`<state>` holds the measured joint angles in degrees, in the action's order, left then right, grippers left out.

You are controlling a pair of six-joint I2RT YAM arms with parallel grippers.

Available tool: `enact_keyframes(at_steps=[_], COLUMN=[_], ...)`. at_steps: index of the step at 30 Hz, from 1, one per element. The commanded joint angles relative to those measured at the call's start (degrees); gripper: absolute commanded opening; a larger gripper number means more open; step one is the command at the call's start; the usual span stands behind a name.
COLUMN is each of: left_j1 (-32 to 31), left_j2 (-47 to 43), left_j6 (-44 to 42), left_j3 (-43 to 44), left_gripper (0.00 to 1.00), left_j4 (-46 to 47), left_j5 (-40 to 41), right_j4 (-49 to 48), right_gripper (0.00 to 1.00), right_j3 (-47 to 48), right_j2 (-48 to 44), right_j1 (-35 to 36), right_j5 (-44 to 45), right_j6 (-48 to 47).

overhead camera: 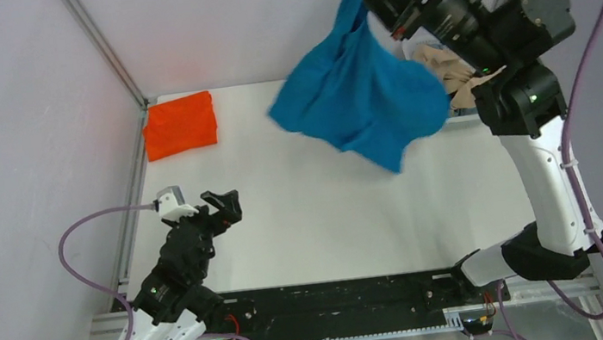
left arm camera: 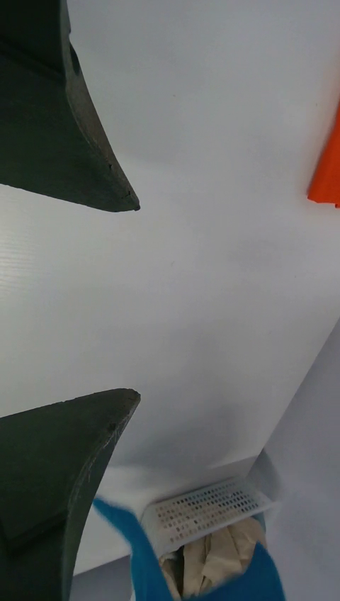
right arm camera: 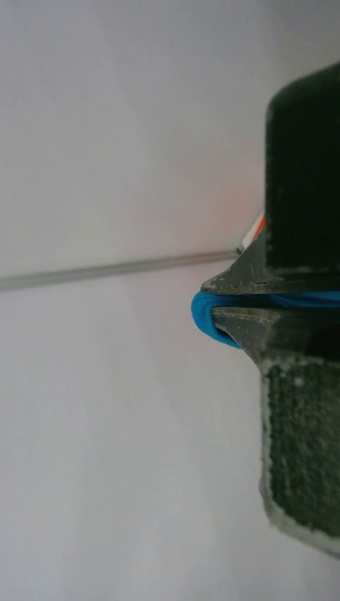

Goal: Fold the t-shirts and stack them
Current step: Move the tshirt to the center of the board

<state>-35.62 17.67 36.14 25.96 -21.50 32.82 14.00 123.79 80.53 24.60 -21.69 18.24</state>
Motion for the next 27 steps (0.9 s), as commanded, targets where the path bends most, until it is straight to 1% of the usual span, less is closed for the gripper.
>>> enact_keyframes(at_steps=[1, 4, 8, 10, 11, 13, 14, 15, 16, 17, 18, 19, 20, 21, 22, 23, 24, 25, 26, 27], left_j1=[0.03, 0.07, 0.02, 0.02, 0.06, 0.03, 0.02, 0.02, 0.02, 0.02, 0.02, 0.06, 0.1, 0.1, 0.11, 0.06, 0.07, 0.05, 0.09, 0.06], left_j2=[-1.32, -1.51, -1.34, -1.23, -1.23, -1.31, -1.41, -1.48, -1.53, -1.53, -1.43, -0.93, -0.47, 0.71, 1.41, 3.16, 5.2, 6.47, 9.19, 10.57], left_j6=[2.91, 3.48, 3.9, 3.94, 3.94, 4.01, 4.02, 4.07, 4.43, 4.67, 5.02, 5.09, 5.15, 5.2, 5.48, 5.81, 6.8, 7.26, 7.87, 7.88], left_j3=[2.05, 3.03, 4.25, 4.91, 5.27, 5.73, 5.8, 5.91, 5.89, 5.65, 5.58, 5.46, 5.49, 5.39, 5.36, 5.23, 5.15, 5.11, 5.22, 5.48], left_gripper=[0.98, 0.98, 0.98, 0.98, 0.98, 0.98, 0.98, 0.98, 0.98, 0.98, 0.98, 0.98, 0.98, 0.98, 0.98, 0.98, 0.98, 0.98, 0.98, 0.98], left_j4=[0.34, -1.49, -3.6, -4.93, -5.34, -6.36, -6.87, -7.14, -7.39, -7.52, -7.56, -7.56, -7.62, -7.71, -7.74, -7.76, -7.77, -7.75, -7.76, -7.79], left_j5=[-1.68, -1.43, -0.59, -0.12, 0.27, 0.76, 0.8, 0.79, 0.83, 0.97, 1.07, 1.05, 0.59, 0.28, -0.62, -0.98, -1.88, -2.32, -3.53, -4.46], right_j4=[-1.4, -1.88, -2.15, -0.64, 0.5, 2.96, 3.93, 5.51, 5.73, 4.71, 3.71, 2.18, 2.75, 3.43, 4.73, 5.16, 6.11, 6.95, 8.31, 8.89], right_gripper=[0.0, 0.0, 0.0, 0.0, 0.0, 0.0, 0.0, 0.0, 0.0, 0.0, 0.0, 0.0, 0.01, 0.03, 0.1, 0.16, 0.31, 0.42, 0.61, 0.68], right_j3=[0.86, 0.78, -0.12, -4.45, -6.33, -13.67, -21.33, -25.76, -36.79, -42.23, -53.26, -57.76, -65.16, -68.11, -72.67, -74.41, -76.79, -77.35, -77.77, -77.79], right_j2=[1.72, 3.53, 3.74, 1.8, -0.29, -4.55, -8.28, -10.48, -14.7, -16.85, -20.05, -21.02, -21.75, -21.61, -20.74, -20.14, -18.78, -18.15, -17.34, -17.38], right_j1=[8.13, 11.98, 13.39, 13.15, 12.79, 9.99, 6.55, 4.25, -0.54, -6.32, -9.53, -12.49, -18.52, -23.91, -26.06, -29.23, -30.17, -31.07, -31.13, -30.91], right_j5=[-0.84, -0.69, 0.25, 4.48, 8.05, 11.14, 11.54, 13.18, 14.27, 16.26, 16.6, 16.03, 15.29, 15.11, 15.32, 15.83, 17.74, 19.1, 22.14, 23.68], right_j6=[-3.82, -4.25, -4.54, -5.85, -6.33, -6.76, -6.49, -5.73, -2.96, 0.72, 2.53, 5.43, 6.47, 7.87, 8.13, 8.08, 7.97, 7.61, 7.38, 7.24])
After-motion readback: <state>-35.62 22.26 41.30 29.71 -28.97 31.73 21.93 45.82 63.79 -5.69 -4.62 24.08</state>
